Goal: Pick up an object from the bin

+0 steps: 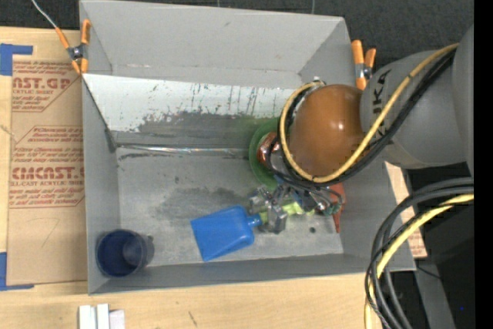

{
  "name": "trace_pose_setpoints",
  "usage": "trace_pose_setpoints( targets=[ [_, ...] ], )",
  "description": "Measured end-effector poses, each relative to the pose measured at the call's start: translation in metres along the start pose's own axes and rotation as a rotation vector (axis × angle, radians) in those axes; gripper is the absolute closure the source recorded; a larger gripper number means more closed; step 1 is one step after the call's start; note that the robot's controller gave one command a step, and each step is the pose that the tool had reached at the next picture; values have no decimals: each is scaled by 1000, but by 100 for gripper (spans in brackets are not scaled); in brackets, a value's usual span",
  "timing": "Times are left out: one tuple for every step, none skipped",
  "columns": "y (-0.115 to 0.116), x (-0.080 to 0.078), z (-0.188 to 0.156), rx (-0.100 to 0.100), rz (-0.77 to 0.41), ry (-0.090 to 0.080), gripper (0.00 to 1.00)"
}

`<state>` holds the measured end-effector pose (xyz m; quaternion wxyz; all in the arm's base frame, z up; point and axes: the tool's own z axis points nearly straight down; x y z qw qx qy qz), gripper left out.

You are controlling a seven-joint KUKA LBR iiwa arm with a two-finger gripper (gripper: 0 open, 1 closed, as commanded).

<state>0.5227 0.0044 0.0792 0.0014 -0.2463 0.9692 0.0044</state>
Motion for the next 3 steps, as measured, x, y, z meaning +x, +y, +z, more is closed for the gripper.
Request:
trace_pose_setpoints(
  targets=[
    [17,31,10,-3,141,6,100],
    [16,31,10,-3,141,6,100],
    [20,26,-79,-5,136,9,100]
  ],
)
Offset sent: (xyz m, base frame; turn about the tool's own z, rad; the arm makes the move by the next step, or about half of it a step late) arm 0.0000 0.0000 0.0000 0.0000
